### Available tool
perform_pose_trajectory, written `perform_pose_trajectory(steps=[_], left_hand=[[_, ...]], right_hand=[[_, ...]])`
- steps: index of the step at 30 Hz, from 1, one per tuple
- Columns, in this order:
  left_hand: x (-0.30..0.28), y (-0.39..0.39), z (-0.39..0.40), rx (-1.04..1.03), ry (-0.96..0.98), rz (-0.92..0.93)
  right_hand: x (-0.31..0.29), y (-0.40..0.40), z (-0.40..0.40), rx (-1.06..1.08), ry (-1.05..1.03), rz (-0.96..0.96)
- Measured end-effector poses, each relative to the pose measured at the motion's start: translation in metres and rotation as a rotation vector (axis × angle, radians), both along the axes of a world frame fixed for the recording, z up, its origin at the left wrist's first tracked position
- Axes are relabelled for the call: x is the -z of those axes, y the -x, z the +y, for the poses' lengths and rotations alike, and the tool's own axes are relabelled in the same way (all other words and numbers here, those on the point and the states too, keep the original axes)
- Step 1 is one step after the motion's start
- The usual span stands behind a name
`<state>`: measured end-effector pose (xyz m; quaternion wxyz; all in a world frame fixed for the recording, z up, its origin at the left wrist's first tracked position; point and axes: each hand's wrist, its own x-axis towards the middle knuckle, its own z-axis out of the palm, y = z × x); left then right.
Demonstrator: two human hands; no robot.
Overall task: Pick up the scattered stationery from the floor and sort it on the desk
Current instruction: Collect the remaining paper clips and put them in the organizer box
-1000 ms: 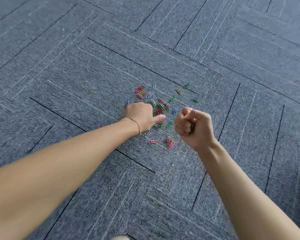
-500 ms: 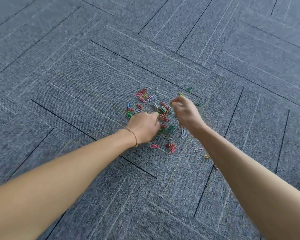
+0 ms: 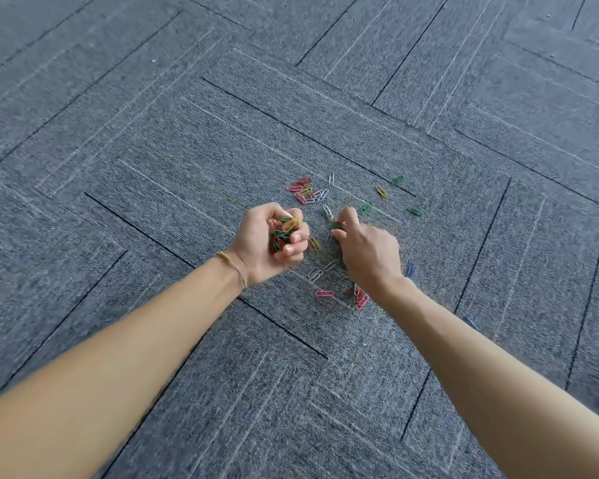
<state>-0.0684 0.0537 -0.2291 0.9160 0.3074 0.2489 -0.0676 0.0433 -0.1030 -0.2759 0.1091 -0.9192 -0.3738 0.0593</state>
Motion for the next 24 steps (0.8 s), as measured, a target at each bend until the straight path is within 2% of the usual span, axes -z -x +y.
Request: perform_pose_trajectory(steps=[4,10,15,20,24], left_hand=[[-0.006,0.001,0.005,0.073,0.068,-0.085],[-0.008,-0.001,0.005,0.125,-0.019,-0.028],[-0.002,0.001,0.004,0.125,-0.122,0.122],[0.004,0.006,0.008,0.03,-0.166,0.377],[0.006,0.008,0.014,-0.044,-0.21,0.502]], right_hand=[[-0.001,0.003,0.0,0.002,0.039,-0.014],[-0.002,0.007,-0.005,-0.072,0.03,-0.054],[0.0,0.009,-0.006,-0.098,0.04,-0.114],[0.008,0.009,-0.016,-0.219,0.039,-0.215],[0.007,0.006,-0.016,-0.284,0.005,-0.16]])
